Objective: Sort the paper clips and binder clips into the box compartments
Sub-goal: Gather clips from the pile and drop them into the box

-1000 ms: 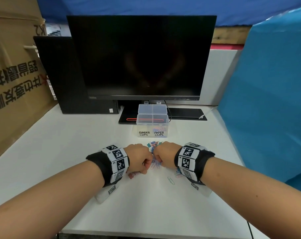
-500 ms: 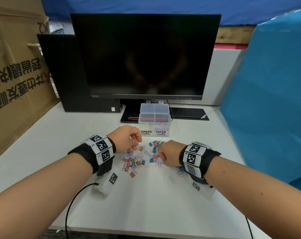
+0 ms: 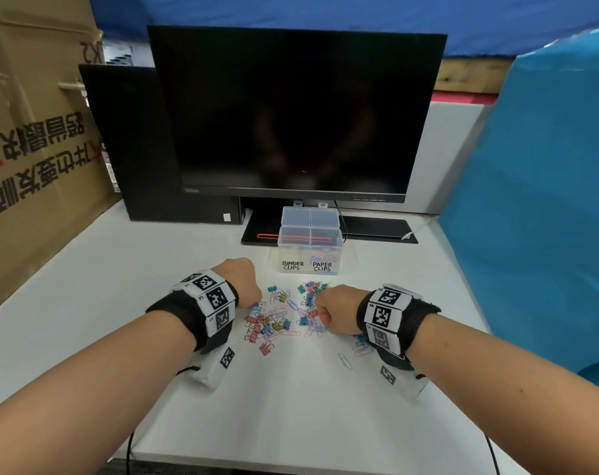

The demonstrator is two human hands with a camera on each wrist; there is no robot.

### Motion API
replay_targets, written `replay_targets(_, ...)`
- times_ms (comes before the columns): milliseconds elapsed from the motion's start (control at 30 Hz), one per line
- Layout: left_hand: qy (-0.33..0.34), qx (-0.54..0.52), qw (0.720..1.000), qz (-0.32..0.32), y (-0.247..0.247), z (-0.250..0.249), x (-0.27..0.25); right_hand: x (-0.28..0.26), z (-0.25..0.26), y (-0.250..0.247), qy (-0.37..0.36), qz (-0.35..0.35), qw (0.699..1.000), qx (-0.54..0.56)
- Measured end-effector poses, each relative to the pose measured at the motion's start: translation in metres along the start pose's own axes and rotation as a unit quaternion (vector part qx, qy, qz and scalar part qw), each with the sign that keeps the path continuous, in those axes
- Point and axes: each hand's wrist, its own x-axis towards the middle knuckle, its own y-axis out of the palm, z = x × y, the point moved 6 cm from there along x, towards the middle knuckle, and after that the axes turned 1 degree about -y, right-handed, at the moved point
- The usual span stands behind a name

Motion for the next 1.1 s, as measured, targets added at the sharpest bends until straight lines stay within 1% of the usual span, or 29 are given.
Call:
replay_targets(67,-0.010,0.007,1.000,0.013,-0.002,-0.001,0.001,0.001,0.001,-0.003,0.003,-0.003,1.000,0.001)
replay_targets(167,0.006,0.041,0.998,0.041,-0.002,-0.007,0.000,0.004,0.004,-0.024,0.007,-0.046,0.997,0.056)
replay_targets(233,0.018,0.053,0.998,0.042,-0.001,-0.011,0.001,0.007,0.009,-0.038,0.004,-0.086,0.992,0.097)
replay_targets(300,0.016,0.060,0.998,0.032,0.000,-0.013,0.000,0.013,0.016,-0.044,-0.003,-0.102,0.989,0.108)
replay_targets(467,0.002,0.047,0.997,0.054,0.004,-0.019,0.002,0.037,0.035,-0.035,-0.004,-0.059,0.997,0.058)
replay_targets(567,-0.002,0.036,0.997,0.074,0.006,-0.022,0.003,0.048,0.041,-0.030,-0.009,-0.051,0.998,0.047)
replay_targets(767,0.007,0.013,0.995,0.102,0.021,-0.028,0.003,0.053,0.050,-0.026,-0.028,-0.052,0.998,0.006)
replay_targets(933,0.010,0.022,0.996,0.090,0.027,-0.028,0.003,0.052,0.047,-0.026,-0.006,-0.042,0.999,-0.014)
replay_targets(1100,0.028,0.026,0.997,0.068,0.029,-0.029,0.003,0.054,0.043,-0.025,0.002,-0.040,0.999,-0.020)
